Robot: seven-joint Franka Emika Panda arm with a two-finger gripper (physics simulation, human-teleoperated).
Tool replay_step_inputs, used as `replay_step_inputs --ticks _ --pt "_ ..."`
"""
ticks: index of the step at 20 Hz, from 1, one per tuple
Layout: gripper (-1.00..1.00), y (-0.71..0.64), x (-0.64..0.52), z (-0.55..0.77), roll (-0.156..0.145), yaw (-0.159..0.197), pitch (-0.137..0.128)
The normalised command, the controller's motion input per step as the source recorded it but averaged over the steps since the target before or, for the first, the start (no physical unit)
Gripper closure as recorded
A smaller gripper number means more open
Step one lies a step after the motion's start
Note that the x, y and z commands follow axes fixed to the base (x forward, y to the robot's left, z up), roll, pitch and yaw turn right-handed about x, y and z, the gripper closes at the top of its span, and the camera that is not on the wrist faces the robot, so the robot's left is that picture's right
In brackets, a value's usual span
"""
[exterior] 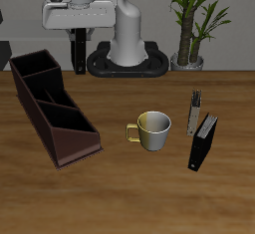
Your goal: Place the right black book into the right desk caddy's front compartment
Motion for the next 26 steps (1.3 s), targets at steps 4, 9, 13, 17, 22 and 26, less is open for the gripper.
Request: replay_step_inputs --ticks 4,9,13,17,22,26 --pt "1.00 -0.30 0.00 -0.16 -0.060 0.046 0.008" --pt "1.00 -0.20 0.01 -0.11 -0.044 0.038 0.019" --pt "1.00 -0.08 -0.02 -0.06 -0.037 0.033 0.001" --pt "1.00 -0.03 0.04 -0.16 -0.017 0.026 0.026" --pt "1.00 -0.06 0.05 -0.21 -0.017 0.036 0.027" --pt "1.00 -0.20 -0.01 -0.32 -0.032 0.007 0.036"
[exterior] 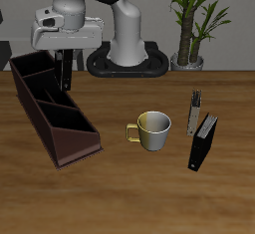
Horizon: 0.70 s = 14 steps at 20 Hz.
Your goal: Place the right black book into the right desk caddy's front compartment
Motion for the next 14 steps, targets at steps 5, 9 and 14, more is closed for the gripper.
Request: replay_step_inputs --ticks 5,9,14 --pt "1.00 -0.03 -0.07 -0.17 -0.006 0.009 0.023" --pt "1.00 0.01 0.00 -0.04 0.004 -0.004 0.005" --pt "1.00 -0.05 0.05 -0.11 -0.004 -0.023 0.016"
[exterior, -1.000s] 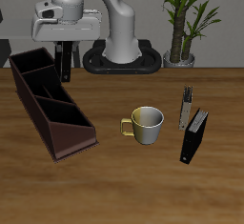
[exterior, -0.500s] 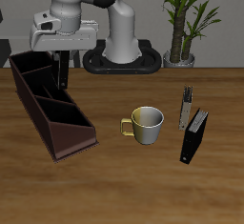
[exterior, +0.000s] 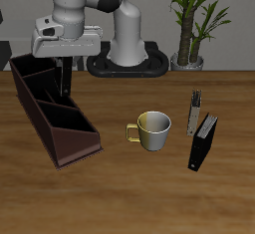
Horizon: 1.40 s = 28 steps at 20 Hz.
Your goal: Place the right black book into the right desk caddy's front compartment
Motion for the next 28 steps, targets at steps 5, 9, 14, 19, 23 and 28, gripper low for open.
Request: replay_step_inputs --ticks 5,9,14,19,23,28 --pt "1.00 -0.01 0.02 -0.14 -0.001 -0.010 0.020" --pt "1.00 0.03 0.03 -0.15 0.014 -0.004 0.021" --pt "1.00 -0.07 0.05 -0.17 -0.007 -0.010 0.023" --pt "1.00 -0.10 -0.03 -0.14 -0.017 -0.020 0.021" --pt "1.00 -0.03 0.03 -0.14 -0.004 -0.004 0.026" --pt "1.00 0.01 0.08 -0.16 0.002 -0.011 0.025"
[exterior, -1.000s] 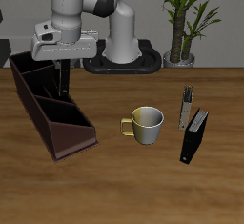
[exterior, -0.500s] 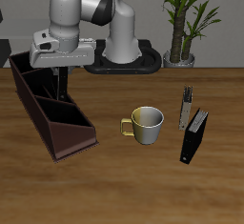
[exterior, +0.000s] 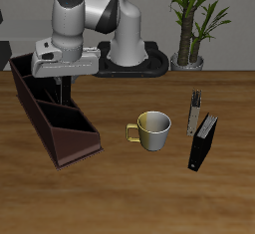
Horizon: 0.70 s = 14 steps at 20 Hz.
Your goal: Place the right black book into the right desk caddy's front compartment
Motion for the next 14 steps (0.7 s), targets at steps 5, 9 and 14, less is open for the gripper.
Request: replay_step_inputs --ticks 5,9,14 --pt "1.00 -0.04 0.07 -0.22 -0.004 -0.009 0.032" --pt "1.00 -0.07 0.07 -0.15 -0.024 -0.009 0.026" --pt "1.00 -0.07 0.05 -0.13 -0.021 -0.021 0.052"
